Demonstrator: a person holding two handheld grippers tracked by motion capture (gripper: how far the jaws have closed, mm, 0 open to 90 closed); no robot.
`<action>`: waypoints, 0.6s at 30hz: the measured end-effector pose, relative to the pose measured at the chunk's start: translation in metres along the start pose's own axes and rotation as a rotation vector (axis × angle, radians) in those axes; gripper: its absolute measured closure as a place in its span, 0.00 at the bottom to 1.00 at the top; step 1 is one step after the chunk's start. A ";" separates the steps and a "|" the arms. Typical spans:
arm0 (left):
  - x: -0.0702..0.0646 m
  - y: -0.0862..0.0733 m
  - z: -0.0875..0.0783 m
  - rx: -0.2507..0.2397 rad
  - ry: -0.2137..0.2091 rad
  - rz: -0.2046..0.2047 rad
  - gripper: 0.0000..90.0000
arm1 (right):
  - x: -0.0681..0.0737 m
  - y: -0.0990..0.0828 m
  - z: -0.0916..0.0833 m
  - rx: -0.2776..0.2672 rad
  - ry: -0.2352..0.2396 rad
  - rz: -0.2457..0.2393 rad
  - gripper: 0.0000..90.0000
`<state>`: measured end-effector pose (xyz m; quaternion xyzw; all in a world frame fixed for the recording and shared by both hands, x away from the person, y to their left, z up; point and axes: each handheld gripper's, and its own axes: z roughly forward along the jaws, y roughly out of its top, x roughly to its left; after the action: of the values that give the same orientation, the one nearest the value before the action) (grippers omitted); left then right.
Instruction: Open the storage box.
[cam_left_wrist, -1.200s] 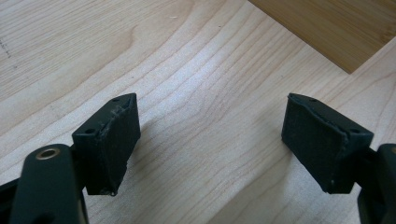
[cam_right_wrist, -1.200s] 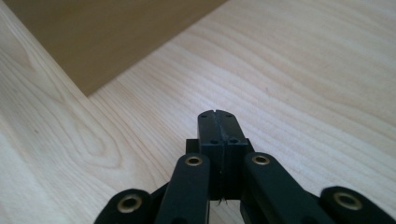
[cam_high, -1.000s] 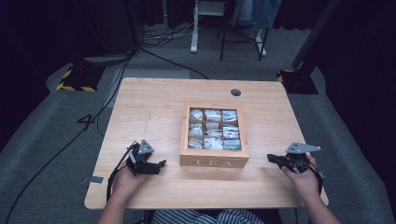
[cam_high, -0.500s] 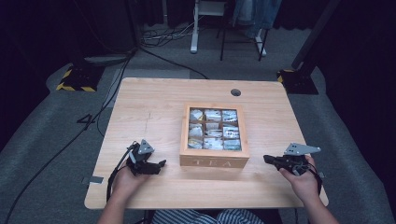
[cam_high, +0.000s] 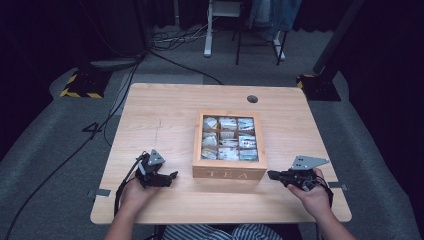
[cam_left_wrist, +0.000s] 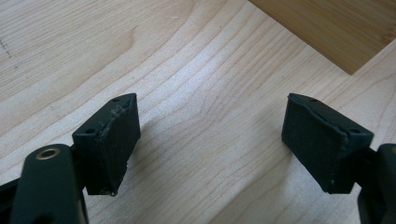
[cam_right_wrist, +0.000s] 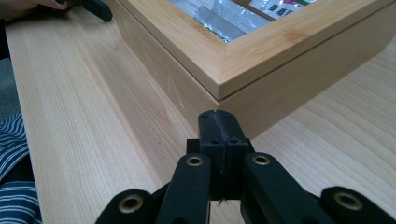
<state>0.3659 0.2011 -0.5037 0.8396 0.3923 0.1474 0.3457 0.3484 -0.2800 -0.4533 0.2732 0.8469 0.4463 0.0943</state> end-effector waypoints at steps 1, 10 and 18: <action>0.000 0.000 0.000 0.000 0.000 0.000 0.22 | 0.000 0.000 0.000 0.000 0.000 0.000 1.00; 0.000 0.000 0.000 0.000 0.001 0.000 0.22 | 0.000 0.001 0.006 -0.028 0.020 0.012 1.00; 0.000 0.000 0.000 0.001 0.007 0.001 0.22 | -0.001 0.000 0.007 -0.045 0.030 0.032 1.00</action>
<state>0.3663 0.2012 -0.5036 0.8393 0.3932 0.1505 0.3439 0.3520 -0.2762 -0.4576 0.2778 0.8334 0.4709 0.0808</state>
